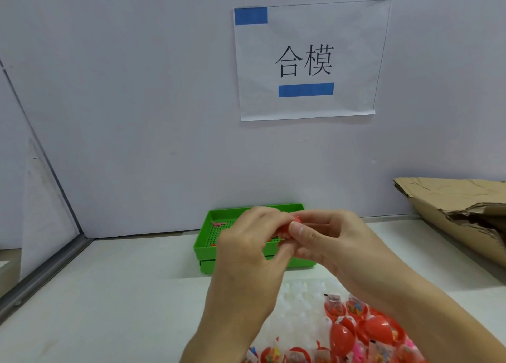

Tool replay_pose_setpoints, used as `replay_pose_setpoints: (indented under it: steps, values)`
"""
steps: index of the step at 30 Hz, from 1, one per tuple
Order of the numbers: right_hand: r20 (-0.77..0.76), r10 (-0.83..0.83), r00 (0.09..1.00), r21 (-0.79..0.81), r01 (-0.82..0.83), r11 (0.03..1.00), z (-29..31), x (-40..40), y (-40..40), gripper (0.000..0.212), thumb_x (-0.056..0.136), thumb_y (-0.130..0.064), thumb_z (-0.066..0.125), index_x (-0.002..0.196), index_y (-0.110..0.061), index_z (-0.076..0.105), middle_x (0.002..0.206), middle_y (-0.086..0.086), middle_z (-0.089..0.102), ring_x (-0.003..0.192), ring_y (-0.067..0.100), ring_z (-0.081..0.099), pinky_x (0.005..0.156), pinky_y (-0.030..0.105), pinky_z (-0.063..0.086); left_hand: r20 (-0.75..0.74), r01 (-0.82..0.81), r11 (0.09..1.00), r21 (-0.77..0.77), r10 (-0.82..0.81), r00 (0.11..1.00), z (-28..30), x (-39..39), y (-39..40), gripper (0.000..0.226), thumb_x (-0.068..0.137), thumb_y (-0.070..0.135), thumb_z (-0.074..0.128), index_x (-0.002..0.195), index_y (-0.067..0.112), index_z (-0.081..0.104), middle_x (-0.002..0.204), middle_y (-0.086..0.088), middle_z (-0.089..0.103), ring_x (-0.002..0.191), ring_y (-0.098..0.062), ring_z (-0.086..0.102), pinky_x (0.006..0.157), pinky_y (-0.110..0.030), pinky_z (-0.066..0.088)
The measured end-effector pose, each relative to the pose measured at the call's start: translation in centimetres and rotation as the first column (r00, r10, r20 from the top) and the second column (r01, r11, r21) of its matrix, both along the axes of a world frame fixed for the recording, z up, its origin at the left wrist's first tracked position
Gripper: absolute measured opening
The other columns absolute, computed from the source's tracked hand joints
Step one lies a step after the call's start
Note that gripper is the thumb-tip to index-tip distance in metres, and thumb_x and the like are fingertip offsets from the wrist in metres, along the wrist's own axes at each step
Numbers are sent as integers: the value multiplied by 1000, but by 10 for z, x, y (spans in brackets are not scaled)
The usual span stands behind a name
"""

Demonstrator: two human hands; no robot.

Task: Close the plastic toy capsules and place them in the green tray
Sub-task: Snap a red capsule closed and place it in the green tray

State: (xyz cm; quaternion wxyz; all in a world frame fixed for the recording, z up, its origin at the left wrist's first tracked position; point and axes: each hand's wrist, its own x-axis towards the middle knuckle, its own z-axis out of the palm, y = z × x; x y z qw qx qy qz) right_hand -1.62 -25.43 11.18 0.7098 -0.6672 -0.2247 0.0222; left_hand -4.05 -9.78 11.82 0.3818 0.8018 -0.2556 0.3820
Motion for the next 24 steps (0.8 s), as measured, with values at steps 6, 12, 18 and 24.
replay_pose_setpoints:
  steps: [6, 12, 18, 24]
  values:
    - [27, 18, 999, 94, -20, 995, 4, -2, -2, 28, 80, -31, 69, 105, -22, 77, 102, 12, 77, 99, 27, 73, 84, 28, 57, -394, 255, 847, -467, -457, 797, 2, -2, 4, 45, 67, 20, 90, 105, 25, 66, 116, 16, 67, 110, -4, 65, 89, -19, 54]
    - [236, -59, 970, -75, 78, 994, 12, -14, 4, 26, 90, -11, 57, 100, -22, 78, 94, -2, 79, 93, 13, 74, 80, 16, 54, -364, 334, 743, -580, -604, 709, 4, -4, -7, 27, 70, 33, 79, 95, 43, 75, 100, 11, 76, 97, -4, 71, 78, -14, 53]
    - [248, -126, 961, -209, 180, 961, 13, -14, 3, 32, 94, 9, 53, 96, -11, 78, 88, 3, 78, 90, 19, 73, 87, 35, 58, -348, 244, 785, -570, -499, 794, -7, -6, -17, 36, 80, 24, 73, 115, 27, 68, 102, 10, 76, 98, -7, 72, 82, -20, 57]
    - [227, -136, 964, -191, 181, 965, 13, -15, 5, 32, 95, 7, 54, 100, -14, 78, 92, 2, 78, 93, 17, 74, 91, 38, 58, -368, 248, 767, -592, -531, 763, -4, -5, -13, 39, 75, 25, 70, 114, 27, 67, 104, 9, 76, 98, -8, 72, 87, -24, 57]
